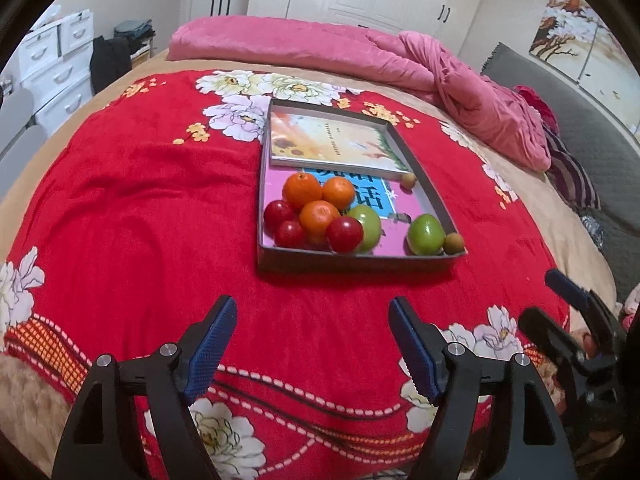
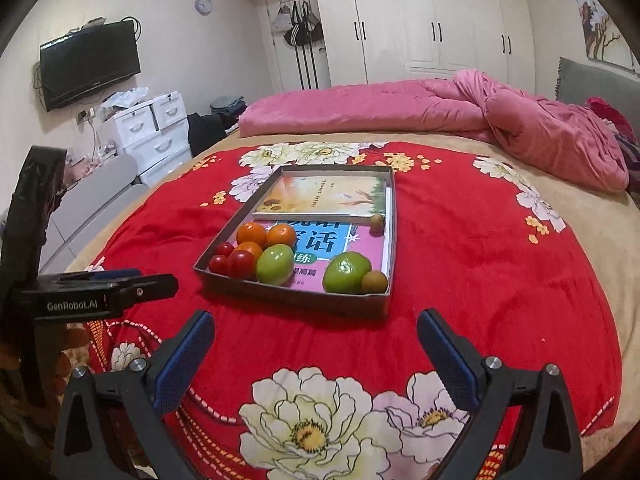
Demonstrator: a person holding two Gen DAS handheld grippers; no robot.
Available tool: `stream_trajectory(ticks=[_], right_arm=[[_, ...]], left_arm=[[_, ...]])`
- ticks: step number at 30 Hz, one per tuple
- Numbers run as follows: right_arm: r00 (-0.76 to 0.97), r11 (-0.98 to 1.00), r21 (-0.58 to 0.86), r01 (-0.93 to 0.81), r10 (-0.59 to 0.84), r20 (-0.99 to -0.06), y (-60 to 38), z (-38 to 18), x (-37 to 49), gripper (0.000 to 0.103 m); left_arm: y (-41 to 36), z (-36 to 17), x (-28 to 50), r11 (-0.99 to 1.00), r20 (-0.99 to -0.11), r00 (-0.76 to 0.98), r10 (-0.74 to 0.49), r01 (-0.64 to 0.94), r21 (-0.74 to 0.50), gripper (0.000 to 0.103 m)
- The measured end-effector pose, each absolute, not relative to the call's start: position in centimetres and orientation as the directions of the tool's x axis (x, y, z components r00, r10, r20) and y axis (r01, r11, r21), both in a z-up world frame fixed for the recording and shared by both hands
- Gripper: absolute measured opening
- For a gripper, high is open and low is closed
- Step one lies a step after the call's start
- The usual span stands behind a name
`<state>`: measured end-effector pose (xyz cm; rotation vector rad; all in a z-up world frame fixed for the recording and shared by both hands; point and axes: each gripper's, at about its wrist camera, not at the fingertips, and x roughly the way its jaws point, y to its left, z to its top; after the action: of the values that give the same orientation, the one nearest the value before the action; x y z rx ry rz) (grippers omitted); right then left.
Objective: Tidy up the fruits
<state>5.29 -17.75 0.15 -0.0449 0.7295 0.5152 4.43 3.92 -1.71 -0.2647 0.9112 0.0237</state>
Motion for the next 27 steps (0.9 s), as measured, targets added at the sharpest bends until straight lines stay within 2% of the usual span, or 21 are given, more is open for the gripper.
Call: stream_trajectory(ticks=[27], right_arm=[[0.625,0.874,0.114,-0.471,0.423,-0.656,-17.3,-0.5,5.1,0.102]], left_arm=[[2.8,-1.8,4.1,0.973,-0.782,0.617,-0.087,-0.117,-0.201,0.079]])
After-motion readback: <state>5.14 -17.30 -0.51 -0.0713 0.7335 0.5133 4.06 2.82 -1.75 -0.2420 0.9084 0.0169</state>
